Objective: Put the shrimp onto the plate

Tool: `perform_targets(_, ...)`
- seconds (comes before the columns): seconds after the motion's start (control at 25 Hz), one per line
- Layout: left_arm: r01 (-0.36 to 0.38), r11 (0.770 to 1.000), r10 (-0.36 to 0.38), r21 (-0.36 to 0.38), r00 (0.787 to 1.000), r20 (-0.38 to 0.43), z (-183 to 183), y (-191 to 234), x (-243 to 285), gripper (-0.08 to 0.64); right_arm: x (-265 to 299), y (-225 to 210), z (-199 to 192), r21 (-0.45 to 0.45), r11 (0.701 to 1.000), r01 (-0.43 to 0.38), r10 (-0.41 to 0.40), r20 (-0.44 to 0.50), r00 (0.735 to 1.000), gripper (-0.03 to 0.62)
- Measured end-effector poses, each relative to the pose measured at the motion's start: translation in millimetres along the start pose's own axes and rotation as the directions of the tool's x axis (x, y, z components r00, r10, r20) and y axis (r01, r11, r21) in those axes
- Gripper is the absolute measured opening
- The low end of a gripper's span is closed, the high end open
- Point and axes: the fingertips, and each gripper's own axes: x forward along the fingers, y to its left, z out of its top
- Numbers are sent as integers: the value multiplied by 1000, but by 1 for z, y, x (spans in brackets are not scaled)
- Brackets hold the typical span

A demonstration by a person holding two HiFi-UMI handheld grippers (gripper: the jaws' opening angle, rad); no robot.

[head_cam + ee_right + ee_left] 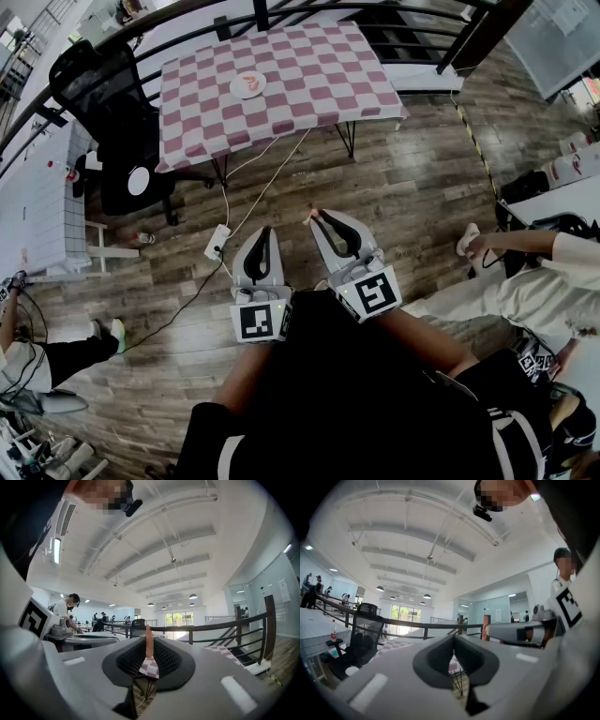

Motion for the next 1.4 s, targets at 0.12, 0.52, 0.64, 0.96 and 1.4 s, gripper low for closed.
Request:
perform_targets(0.12,2,1000,-2,-8,1000,-7,-5,2,4,9,4,0,-4,3,1000,-9,9,-4,1000,49)
perform_targets(0.52,7,1000,-7,-8,1000,-13,-10,-5,6,9,0,-11,-11,55,998,-7,7,0,1000,57)
perform_targets(0.64,-2,1000,2,-9,1000,-13,-10,-9,6,9,-4,-13,-13,58,998,-12,12,1,1000,57)
perform_targets(0.96,-61,998,59,-29,997,-47,-23,0,3,9,-15,-30,-31,87,996,7,-5,-23,1000,57)
perform_targets(1.4,-27,998,22,-57,997,-79,-38,46,74,9,46,-60,-45,78,994,75,-70,-74,995,57)
